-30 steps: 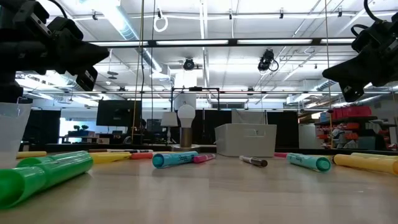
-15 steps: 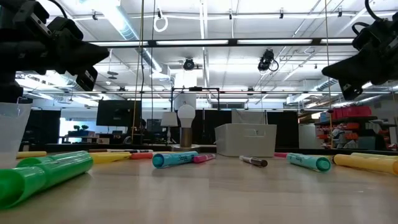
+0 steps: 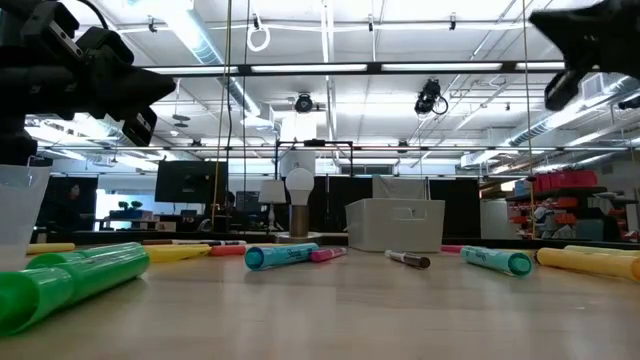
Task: Pick & Place Markers
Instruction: Put the light blue highlighter pen into the white bin
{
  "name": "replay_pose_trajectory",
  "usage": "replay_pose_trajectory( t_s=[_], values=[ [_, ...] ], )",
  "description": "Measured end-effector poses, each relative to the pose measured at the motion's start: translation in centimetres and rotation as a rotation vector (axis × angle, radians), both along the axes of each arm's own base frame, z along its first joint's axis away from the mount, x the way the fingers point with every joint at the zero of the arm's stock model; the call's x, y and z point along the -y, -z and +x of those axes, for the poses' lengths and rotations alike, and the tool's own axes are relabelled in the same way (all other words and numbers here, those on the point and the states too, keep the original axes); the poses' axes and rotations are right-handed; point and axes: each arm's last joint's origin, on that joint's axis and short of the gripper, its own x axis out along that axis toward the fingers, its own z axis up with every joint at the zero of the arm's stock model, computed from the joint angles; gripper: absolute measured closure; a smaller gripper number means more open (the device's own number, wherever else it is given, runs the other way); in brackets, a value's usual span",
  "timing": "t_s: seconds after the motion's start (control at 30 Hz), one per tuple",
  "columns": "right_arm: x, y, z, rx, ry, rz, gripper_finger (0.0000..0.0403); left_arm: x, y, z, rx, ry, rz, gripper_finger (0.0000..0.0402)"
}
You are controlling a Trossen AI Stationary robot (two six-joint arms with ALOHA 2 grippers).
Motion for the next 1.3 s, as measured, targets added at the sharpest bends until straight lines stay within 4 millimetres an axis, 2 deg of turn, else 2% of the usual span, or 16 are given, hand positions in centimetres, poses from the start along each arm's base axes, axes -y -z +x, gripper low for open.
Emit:
replay_pose_trajectory(
  t_s=[0.13, 0.23, 0.5, 0.7, 0.83, 1.0, 1.1, 1.3],
  values=[
    [-0.9, -0.6, 0.6, 0.060, -0.065, -0.045, 0.0385, 0.0, 0.0, 0.0, 0.000, 0.000, 0.000, 0.0367],
    [-1.6, 0.0, 1.8, 0.006, -0.090, -0.057, 0.0385, 0.0, 0.0, 0.0, 0.001, 0.000, 0.000, 0.0367],
    [-4.2, 1.3, 6.2, -0.254, -0.180, -0.048, 0.0385, 0.0, 0.0, 0.0, 0.002, 0.000, 0.000, 0.0367],
    [-4.5, 2.4, 9.8, -0.482, -0.086, -0.028, 0.0375, 0.0, 0.0, 0.0, 0.002, 0.000, 0.000, 0.0367],
    [-4.9, 2.7, 11.5, -0.742, -0.075, -0.088, 0.0338, 0.0, 0.0, 0.0, 0.002, 0.000, 0.000, 0.0367],
    [-5.3, 1.7, 12.9, -1.084, 0.008, -0.138, 0.0265, 0.0, 0.0, 0.0, 0.002, 0.000, 0.000, 0.0367],
    [-5.7, 1.3, 13.7, -1.182, 0.043, -0.147, 0.0219, 0.0, 0.0, 0.0, 0.002, 0.000, 0.000, 0.0367],
    [-6.5, 2.1, 15.4, -1.322, 0.067, -0.116, 0.0144, 0.0, 0.0, 0.0, 0.002, 0.000, 0.000, 0.0367]
  ],
)
